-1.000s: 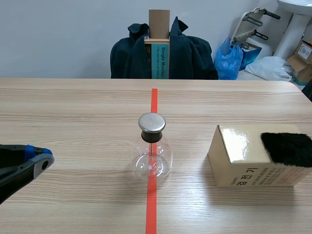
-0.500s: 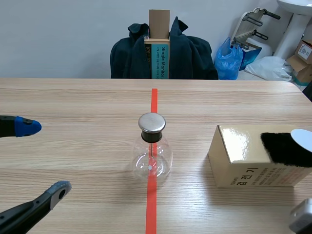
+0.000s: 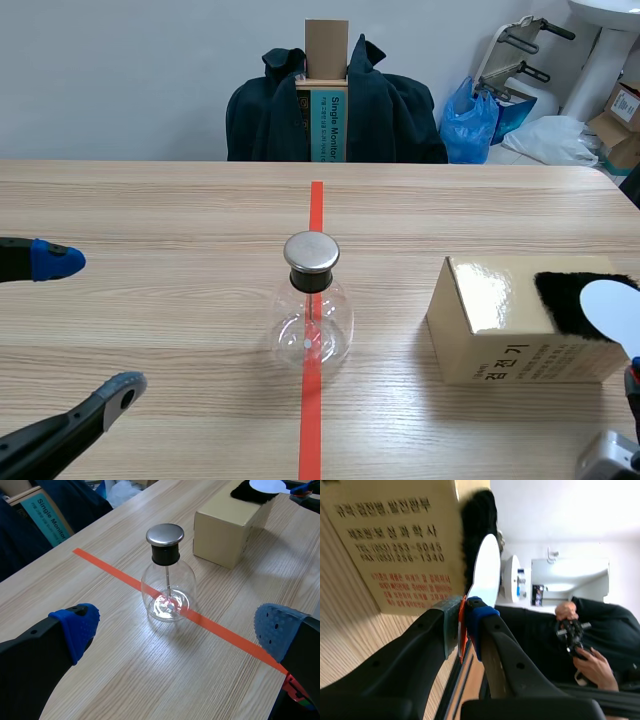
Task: Do the electroscope experiment.
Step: 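Rub the plate on the fur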
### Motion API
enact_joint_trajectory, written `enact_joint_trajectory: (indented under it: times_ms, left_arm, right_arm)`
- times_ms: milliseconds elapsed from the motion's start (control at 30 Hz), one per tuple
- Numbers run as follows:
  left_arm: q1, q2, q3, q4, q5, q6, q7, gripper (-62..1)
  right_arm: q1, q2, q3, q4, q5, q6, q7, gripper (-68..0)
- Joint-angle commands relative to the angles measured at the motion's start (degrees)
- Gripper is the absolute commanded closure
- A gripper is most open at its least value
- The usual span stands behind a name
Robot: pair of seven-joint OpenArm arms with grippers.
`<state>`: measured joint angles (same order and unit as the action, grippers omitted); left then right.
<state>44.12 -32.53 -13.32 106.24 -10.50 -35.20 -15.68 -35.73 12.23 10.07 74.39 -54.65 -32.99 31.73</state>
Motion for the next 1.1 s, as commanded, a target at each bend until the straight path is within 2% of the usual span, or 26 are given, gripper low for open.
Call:
enact_joint_trajectory:
  times_ms: [0,133,300,367,467,533,633,700,833,867,900,1033,1067]
  left_arm:
    - [0.0,0.3,0.2,0.4,-0.7,-0.1,-0.8,-62.3]
    - [0.0,0.3,0.2,0.4,-0.7,-0.1,-0.8,-62.3]
    - [0.0,0.3,0.2,0.4,-0.7,-0.1,-0.8,-62.3]
    - [0.0,0.3,0.2,0.4,-0.7,-0.1,-0.8,-62.3]
    - [0.0,0.3,0.2,0.4,-0.7,-0.1,-0.8,-62.3]
    - [0.0,0.3,0.2,0.4,-0.7,-0.1,-0.8,-62.3]
    - [0.0,0.3,0.2,0.4,-0.7,-0.1,-0.8,-62.3]
    - [0.0,0.3,0.2,0.4,-0.7,-0.1,-0.8,-62.3]
    - [0.0,0.3,0.2,0.4,-0.7,-0.1,-0.8,-62.3]
    - [0.0,0.3,0.2,0.4,-0.7,-0.1,-0.8,-62.3]
    - [0.0,0.3,0.2,0.4,-0.7,-0.1,-0.8,-62.3]
    - [0.0,0.3,0.2,0.4,-0.7,-0.1,-0.8,-62.3]
    - [0.0,0.3,0.2,0.4,-0.7,-0.1,-0.8,-62.3]
  right_arm:
    - [0.6,0.6,0.4,0.7,0.2,1.1,0.4,-0.6]
    - [0.6,0.9,0.4,0.7,-0.3,3.0,2.1,-0.7]
    - [0.7,0.9,0.4,0.8,-2.3,2.8,10.1,-0.7]
    - [0.6,0.9,0.4,0.8,-2.8,2.8,8.0,-0.7]
    - [0.6,0.9,0.4,0.8,-2.8,2.8,0.4,-0.7]
    - [0.7,1.0,0.4,0.8,-2.8,2.9,-0.1,-0.7]
    - [0.6,0.9,-0.1,0.8,-2.8,4.0,7.3,-0.7]
    - [0.7,0.8,-0.7,0.8,-3.1,4.3,8.8,-0.7]
    - [0.7,0.7,-0.4,0.8,-3.9,2.1,-3.2,-0.7]
    - [0.7,0.8,0.0,0.8,-3.9,2.0,-4.0,-0.7]
    - [0.7,1.0,0.3,0.8,-3.9,2.1,-3.0,-0.7]
    - [0.7,1.1,-0.2,0.8,-3.7,2.2,9.0,-0.7]
    - [0.7,1.0,-0.5,0.8,-3.7,2.2,9.8,-0.7]
